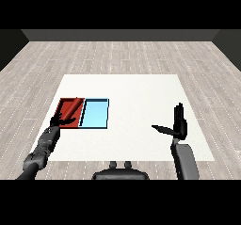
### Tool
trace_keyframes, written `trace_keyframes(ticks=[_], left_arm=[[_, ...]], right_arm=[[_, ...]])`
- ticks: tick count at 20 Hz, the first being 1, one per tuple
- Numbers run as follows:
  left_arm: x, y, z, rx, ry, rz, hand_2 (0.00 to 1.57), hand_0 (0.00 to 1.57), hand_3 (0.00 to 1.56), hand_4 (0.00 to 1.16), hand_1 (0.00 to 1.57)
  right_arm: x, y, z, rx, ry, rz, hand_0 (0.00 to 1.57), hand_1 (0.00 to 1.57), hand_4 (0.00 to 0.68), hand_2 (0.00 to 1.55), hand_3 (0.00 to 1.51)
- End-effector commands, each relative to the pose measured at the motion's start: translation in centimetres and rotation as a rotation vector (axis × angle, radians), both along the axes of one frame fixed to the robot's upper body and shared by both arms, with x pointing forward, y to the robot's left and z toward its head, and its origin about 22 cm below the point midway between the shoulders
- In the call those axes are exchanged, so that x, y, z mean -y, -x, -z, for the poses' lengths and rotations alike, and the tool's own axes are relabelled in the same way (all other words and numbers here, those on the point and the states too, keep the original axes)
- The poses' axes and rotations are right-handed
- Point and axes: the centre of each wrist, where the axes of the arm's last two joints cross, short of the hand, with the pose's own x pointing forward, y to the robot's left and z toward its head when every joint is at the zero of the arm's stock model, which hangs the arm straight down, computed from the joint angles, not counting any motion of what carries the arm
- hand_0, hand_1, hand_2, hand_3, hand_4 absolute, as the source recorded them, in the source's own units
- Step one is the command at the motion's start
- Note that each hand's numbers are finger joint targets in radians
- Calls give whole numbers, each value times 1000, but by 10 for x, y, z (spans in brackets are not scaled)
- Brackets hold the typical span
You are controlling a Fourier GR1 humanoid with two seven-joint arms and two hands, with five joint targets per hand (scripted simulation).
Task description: Pick the red can and put it in the red box
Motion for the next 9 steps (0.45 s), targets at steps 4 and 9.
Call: trace_keyframes(ticks=[4, 9], left_arm=[[5, -27, -35, 613, 99, 26, 0, 0, 0, 0, 0], [34, -39, -43, 964, 266, 249, 0, 0, 0, 0, 0]], right_arm=[[-3, -2, -23, 59, 23, -64, 0, 0, 0, 0, 0], [-13, 11, -26, 84, -41, -182, 0, 0, 0, 0, 0]])
